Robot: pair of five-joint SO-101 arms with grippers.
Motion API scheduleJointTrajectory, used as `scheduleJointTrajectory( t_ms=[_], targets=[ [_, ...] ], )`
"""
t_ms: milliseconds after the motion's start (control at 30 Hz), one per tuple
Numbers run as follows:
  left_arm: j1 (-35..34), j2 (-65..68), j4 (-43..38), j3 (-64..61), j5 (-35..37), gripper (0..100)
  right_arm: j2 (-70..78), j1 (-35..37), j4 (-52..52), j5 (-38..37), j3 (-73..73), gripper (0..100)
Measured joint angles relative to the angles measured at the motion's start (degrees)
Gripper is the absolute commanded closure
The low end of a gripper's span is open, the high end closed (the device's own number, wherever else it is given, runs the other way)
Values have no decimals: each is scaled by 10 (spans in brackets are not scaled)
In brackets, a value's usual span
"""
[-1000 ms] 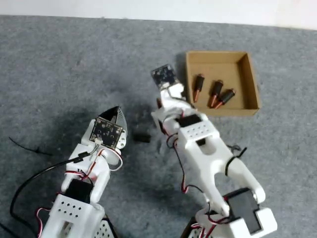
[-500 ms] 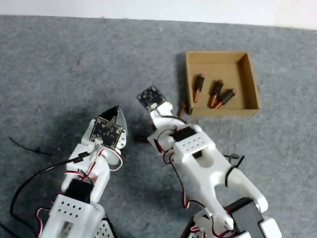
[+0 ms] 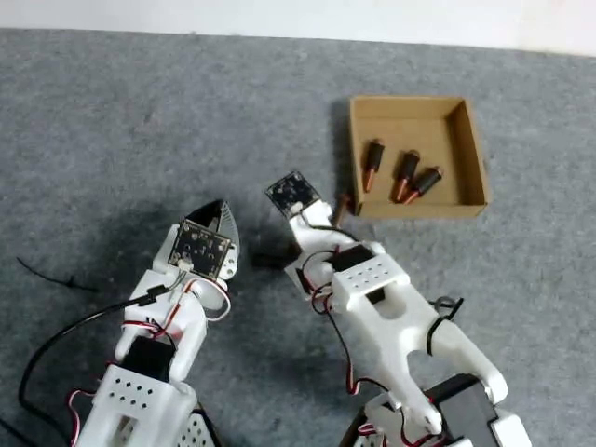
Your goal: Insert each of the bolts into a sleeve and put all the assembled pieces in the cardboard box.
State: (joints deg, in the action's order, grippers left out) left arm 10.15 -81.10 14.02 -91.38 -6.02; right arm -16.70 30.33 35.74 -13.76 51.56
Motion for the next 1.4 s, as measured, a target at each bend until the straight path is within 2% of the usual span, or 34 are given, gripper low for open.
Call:
scheduleJointTrajectory(
  t_ms=[300,733,900,1400],
  targets=[
    [0,0,0,0,0,992,0,-57,0,0,0,905],
    [0,0,0,0,0,992,0,-60,1,0,5,905],
    [0,0,0,0,0,992,-7,-60,50,0,5,905],
    [0,0,0,0,0,992,-7,-60,112,0,3,905]
  ],
)
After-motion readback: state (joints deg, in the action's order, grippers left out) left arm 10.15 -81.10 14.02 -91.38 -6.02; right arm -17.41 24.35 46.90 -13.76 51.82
